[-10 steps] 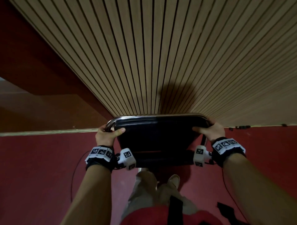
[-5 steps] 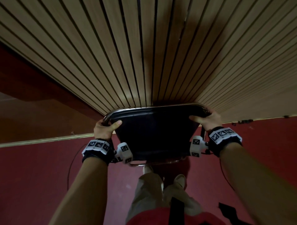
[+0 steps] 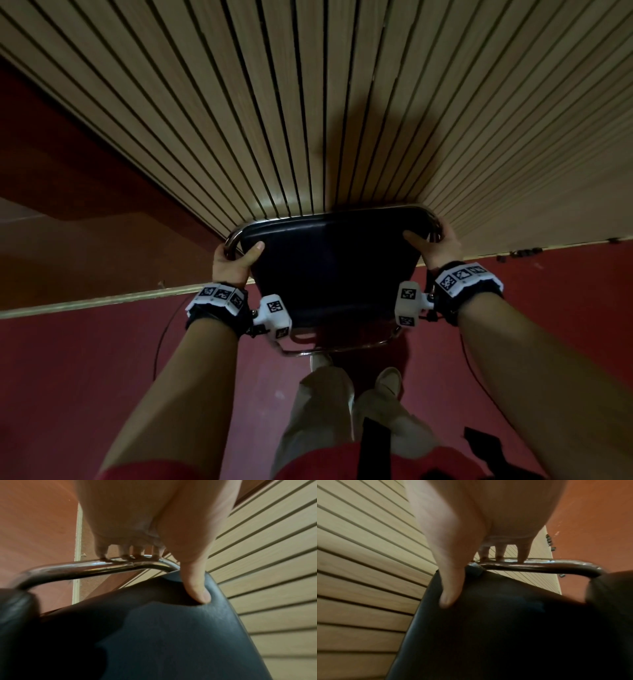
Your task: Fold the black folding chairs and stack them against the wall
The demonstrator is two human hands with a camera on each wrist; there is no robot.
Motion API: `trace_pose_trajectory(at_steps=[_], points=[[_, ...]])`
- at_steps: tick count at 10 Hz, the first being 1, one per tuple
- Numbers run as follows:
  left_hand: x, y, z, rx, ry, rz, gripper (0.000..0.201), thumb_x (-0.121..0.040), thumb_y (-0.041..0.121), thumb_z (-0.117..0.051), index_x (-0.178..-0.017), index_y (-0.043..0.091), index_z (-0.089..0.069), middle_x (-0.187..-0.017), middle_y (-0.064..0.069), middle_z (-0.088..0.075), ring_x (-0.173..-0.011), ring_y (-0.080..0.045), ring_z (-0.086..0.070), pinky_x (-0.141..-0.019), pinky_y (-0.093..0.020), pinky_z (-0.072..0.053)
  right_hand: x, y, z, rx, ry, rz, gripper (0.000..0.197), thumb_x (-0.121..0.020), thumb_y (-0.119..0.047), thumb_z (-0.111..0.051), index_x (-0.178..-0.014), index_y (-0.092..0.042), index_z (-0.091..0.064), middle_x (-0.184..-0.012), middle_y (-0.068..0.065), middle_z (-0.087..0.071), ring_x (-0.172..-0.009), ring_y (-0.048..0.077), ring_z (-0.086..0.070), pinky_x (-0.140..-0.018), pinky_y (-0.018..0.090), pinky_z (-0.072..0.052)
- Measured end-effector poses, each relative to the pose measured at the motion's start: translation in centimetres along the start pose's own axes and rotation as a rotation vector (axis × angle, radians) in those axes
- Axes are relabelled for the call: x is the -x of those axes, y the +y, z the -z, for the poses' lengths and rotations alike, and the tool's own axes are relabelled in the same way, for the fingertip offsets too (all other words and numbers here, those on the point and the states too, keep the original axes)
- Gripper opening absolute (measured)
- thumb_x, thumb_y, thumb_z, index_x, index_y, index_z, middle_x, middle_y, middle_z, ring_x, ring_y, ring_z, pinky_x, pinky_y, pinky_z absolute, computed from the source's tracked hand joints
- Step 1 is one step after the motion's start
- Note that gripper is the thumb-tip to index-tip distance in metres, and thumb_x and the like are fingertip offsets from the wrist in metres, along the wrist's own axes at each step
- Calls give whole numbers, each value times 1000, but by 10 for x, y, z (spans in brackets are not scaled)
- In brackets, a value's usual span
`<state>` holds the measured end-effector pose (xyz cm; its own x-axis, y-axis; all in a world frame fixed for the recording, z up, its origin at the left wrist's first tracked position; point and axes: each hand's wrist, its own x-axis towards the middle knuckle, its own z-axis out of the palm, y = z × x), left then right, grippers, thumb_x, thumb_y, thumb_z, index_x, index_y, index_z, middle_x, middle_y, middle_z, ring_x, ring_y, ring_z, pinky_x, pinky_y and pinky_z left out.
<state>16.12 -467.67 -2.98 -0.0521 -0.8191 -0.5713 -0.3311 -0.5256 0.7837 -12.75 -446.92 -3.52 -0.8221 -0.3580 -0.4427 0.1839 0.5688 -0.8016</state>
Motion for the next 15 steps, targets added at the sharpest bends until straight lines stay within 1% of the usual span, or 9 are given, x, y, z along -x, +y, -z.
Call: trace_pose_trajectory(at_steps=[2, 3, 6, 7, 9, 10, 12, 13, 15], points=[[9, -29, -2, -19, 75, 68, 79, -89, 22, -73, -155, 14, -30, -151, -11, -46, -137, -30, -45, -115, -41, -35, 25, 30, 9, 162, -157, -316, 45, -91, -12, -67, -131, 4, -54, -113, 19, -65, -87, 22, -67, -59, 23, -47], [16, -51, 3, -59, 67, 240, 55, -91, 14, -67, -142, 5, -48, -118, -17, -64, -96, -30, -61, -86, -41, -53, 35, 54, 9, 220, -310, -451, 47, -96, -6, -56, -141, -3, -46, -143, 20, -48, -127, 36, -51, -79, 35, -43], [52, -96, 0, -104, -76, 567, 30, -95, 15, -65, -117, -5, -61, -83, -18, -69, -58, -28, -66, -35, -23, -43, 34, 70, -3, 353, -334, -494, 44, -102, -18, -51, -138, 7, -47, -140, 23, -51, -122, 34, -54, -77, 32, -47], [44, -96, -6, -118, -54, 538, 37, -98, 9, -59, -131, -5, -56, -103, -16, -63, -65, -22, -62, -44, -27, -53, 21, 85, -5, 358, -313, -510, 45, -95, -24, -63, -128, 5, -58, -123, 17, -62, -108, 32, -60, -91, 41, -52], [-28, -138, -14, -113, 27, 577, 64, -70, 28, -83, -122, -2, -60, -90, -17, -74, -71, -31, -74, -75, -47, -62, 18, 66, -17, 232, -248, -531, 29, -96, -11, -61, -121, 4, -58, -99, 12, -57, -69, 22, -53, -40, 18, -45], [-12, -108, -20, -70, -41, 573, 29, -81, 27, -77, -92, 10, -57, -84, -6, -64, -75, -23, -68, -68, -33, -59, 10, 61, -23, 173, -151, -567, 15, -93, -4, -63, -104, 5, -59, -91, 15, -60, -72, 29, -58, -47, 27, -46], [-69, -161, -10, -121, 23, 568, 70, -58, 30, -84, -116, 4, -55, -96, -19, -73, -74, -35, -74, -71, -53, -61, 3, 65, -29, 60, -144, -644, 15, -92, -2, -59, -100, 10, -62, -104, 23, -66, -73, 31, -62, -65, 39, -52], [-35, -127, -13, -124, 16, 560, 45, -76, 23, -82, -107, 1, -58, -90, -18, -74, -79, -34, -74, -77, -58, -60, 4, 58, -28, 141, -194, -620, 27, -99, -12, -53, -119, 5, -58, -107, 19, -60, -71, 28, -56, -49, 32, -40], [21, -98, -11, -90, -14, 473, 30, -87, 23, -72, -104, -2, -66, -96, -11, -72, -90, -33, -71, -90, -50, -58, 1, 56, -16, 93, -326, -566, 38, -94, -16, -57, -126, 3, -54, -98, 12, -61, -85, 28, -61, -74, 39, -54]])
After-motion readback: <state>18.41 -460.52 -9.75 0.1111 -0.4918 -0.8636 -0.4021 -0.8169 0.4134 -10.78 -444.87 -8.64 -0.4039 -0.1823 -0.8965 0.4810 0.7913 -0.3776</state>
